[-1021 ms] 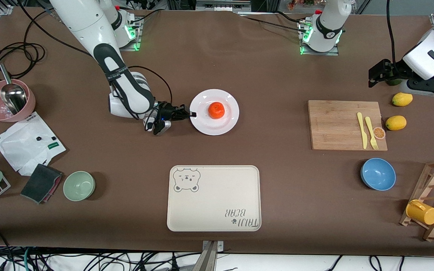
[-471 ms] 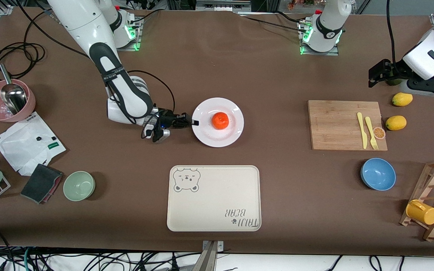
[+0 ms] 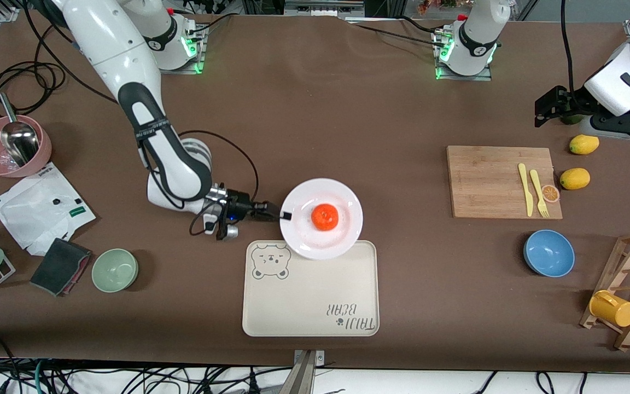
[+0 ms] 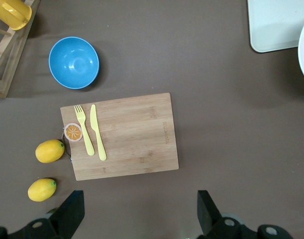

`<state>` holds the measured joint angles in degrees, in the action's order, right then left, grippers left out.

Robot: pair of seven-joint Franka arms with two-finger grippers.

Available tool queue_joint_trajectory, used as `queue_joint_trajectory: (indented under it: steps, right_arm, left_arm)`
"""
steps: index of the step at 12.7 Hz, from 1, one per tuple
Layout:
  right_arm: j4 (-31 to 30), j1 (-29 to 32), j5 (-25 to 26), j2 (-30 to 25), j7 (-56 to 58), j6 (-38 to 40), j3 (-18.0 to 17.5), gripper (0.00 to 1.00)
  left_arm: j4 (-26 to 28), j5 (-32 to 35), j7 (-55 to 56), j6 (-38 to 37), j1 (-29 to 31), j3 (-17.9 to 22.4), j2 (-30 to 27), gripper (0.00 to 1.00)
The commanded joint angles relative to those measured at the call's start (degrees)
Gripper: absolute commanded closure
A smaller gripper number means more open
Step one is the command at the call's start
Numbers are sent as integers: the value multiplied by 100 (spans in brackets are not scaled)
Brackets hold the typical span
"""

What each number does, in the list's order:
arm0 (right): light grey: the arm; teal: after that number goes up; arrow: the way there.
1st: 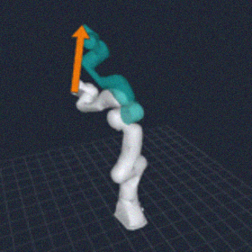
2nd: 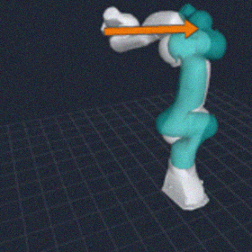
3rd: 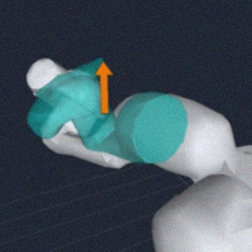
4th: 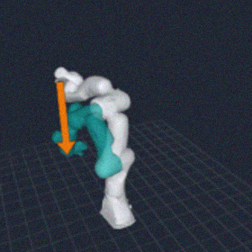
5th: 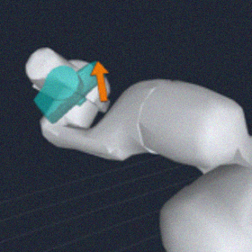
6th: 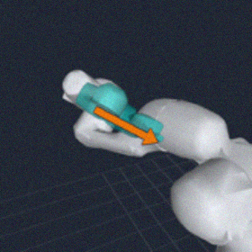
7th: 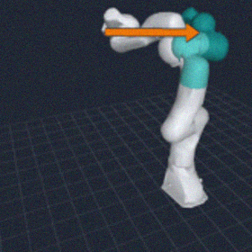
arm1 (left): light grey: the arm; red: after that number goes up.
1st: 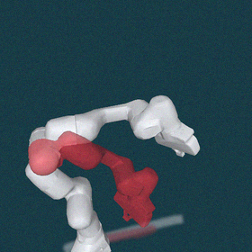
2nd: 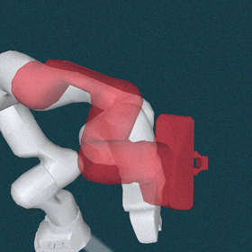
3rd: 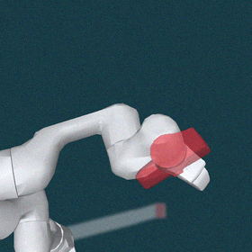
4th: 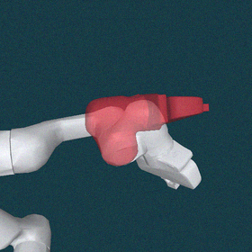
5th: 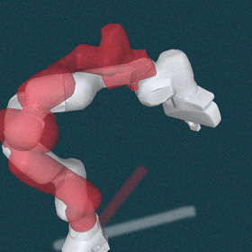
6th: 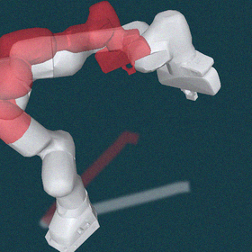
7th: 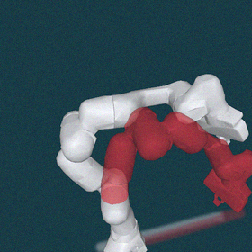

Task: Place orange and plate with both arms
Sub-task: 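Slide the plate with the right gripper onto the bear placemat, then open the right gripper and release the plate rim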

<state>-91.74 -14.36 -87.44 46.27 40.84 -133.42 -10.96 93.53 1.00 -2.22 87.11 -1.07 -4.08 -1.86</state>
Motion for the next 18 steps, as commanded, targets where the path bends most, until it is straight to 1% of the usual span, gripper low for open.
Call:
queue_joint_trajectory:
  steps: [1, 2, 3, 5, 7, 12, 13, 14, 16, 18]
  right_arm:
    - [1611, 21, 42, 1170, -348, 114, -2, 100]
    - [2068, 3, 112, 1478, -471, 106, 93, 100]
    - [2377, -23, 278, 1672, -594, 114, 216, 100]
    - [2739, -41, 560, 1884, -718, 106, 436, 100]
    - [2829, -50, 824, 1921, -735, 106, 577, 100]
    - [2828, -102, 825, 1973, -771, 44, 578, 100]
    - [2828, -111, 825, 1991, -771, 44, 569, 95]
    - [2820, -111, 816, 2000, -779, 35, 569, 81]
    - [2820, -111, 825, 1991, -779, 35, 578, 62]
    - [2793, -111, 895, 1956, -815, 53, 578, 55]
  left_arm:
    - [-107, -64, 143, -89, -25, -40, 28, 0]
    - [-107, -64, 143, -89, -25, -66, 28, 0]
    - [-107, -64, 143, -89, -25, -66, 28, 0]
    - [-116, -64, 143, -89, -25, -66, 28, 0]
    - [-107, -64, 143, -89, -25, -66, 28, 0]
    - [-107, -64, 143, -89, -25, -66, 28, 0]
    - [-107, -64, 143, -89, -25, -66, 28, 0]
    - [-107, -64, 143, -89, -25, -66, 28, 0]
    - [-107, -64, 143, -89, -25, -75, 28, 0]
    - [-107, -64, 143, -89, -25, -75, 28, 0]
